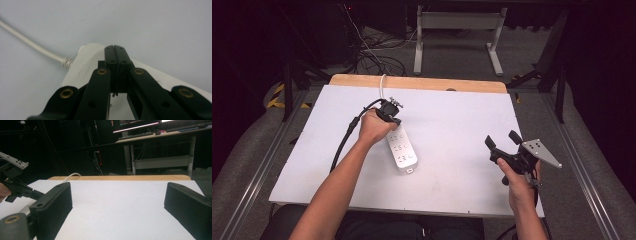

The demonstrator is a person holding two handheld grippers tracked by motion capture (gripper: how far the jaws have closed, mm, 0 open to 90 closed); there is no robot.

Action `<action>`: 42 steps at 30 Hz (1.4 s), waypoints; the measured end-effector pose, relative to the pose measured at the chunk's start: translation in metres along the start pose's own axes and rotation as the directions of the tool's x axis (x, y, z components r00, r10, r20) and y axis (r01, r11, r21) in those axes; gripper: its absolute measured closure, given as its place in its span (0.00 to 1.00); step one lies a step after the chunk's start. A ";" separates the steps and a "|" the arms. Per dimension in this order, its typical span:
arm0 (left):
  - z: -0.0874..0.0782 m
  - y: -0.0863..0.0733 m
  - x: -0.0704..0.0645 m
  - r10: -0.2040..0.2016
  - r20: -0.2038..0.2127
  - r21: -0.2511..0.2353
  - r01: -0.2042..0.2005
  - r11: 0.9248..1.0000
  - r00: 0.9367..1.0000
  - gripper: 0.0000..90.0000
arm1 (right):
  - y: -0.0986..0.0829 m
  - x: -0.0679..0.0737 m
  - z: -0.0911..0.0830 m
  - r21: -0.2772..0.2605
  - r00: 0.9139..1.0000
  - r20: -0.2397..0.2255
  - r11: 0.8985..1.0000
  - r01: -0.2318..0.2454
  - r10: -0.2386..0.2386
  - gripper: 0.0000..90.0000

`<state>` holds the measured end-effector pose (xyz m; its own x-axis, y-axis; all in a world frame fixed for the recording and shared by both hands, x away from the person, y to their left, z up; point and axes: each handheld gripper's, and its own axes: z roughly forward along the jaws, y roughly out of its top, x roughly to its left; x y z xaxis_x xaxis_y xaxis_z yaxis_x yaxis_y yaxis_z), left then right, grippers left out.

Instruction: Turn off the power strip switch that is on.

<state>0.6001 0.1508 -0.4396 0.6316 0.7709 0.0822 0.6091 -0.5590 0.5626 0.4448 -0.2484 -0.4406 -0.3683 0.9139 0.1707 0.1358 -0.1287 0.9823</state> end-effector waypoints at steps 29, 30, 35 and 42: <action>-0.078 -0.050 0.062 -0.221 -0.071 -0.479 0.161 0.863 0.973 1.00 | -0.002 0.000 0.003 0.024 1.000 0.000 1.000 0.012 -0.012 0.10; -0.084 -0.057 0.063 -0.229 -0.074 -0.497 0.163 0.852 0.971 1.00 | -0.002 0.000 0.004 0.024 1.000 0.002 1.000 0.015 -0.015 0.10; -0.110 -0.093 0.062 -0.311 -0.074 -0.619 0.201 0.760 0.948 1.00 | -0.003 0.002 0.005 0.031 1.000 0.000 0.999 0.020 -0.020 0.10; -0.136 -0.143 0.054 -0.377 -0.102 -0.721 0.193 0.665 0.921 1.00 | -0.003 0.005 0.005 0.033 1.000 -0.001 0.999 0.028 -0.028 0.10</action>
<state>0.4819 0.3140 -0.4038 0.3030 0.9515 -0.0530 0.1810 -0.0029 0.9835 0.4469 -0.2412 -0.4429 -0.3732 0.9166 0.1432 0.1555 -0.0903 0.9837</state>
